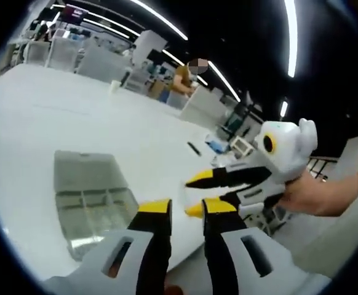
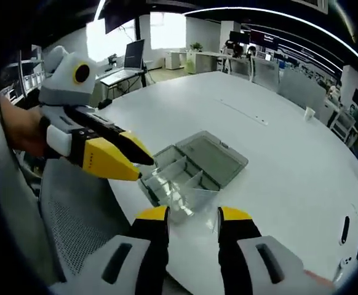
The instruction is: Insert the divider into the dual guide fixture by aligning both edges with the guide slots and pushing it downward to the bottom, including one-sided entry, uneven engagement, binding, and posture correction.
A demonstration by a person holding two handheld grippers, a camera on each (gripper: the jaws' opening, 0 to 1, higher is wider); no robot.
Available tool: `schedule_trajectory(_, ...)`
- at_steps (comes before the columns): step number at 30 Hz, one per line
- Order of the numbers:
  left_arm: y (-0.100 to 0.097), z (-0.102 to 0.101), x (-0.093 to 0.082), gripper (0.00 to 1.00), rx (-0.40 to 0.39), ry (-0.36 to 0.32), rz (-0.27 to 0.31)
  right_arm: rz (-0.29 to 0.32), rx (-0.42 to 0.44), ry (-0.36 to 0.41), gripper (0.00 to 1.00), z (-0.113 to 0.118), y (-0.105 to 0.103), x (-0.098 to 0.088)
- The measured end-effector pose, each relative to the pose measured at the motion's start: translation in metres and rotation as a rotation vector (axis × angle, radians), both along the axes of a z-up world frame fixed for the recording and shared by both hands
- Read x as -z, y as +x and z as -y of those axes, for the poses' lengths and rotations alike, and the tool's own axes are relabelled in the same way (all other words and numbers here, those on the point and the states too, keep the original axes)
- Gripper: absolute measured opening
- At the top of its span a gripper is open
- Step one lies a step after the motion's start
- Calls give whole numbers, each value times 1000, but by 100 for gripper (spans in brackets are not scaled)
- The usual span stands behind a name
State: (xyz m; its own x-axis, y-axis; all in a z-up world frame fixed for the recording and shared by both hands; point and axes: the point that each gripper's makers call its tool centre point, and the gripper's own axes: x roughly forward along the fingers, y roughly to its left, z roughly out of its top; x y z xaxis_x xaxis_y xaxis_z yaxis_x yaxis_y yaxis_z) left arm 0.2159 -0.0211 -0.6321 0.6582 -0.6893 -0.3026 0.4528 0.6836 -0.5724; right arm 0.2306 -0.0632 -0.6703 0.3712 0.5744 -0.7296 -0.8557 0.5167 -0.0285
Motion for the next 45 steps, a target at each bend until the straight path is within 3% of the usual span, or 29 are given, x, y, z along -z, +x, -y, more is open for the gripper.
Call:
schedule_trajectory(21,-4,-8,-5,7,-48,-47,-7,20,-41,39,26,-23,-8,-16)
schedule_trajectory(45,0,-16,1,4,-98,-68,-36,20,-35,106,26,-39,-13,-30)
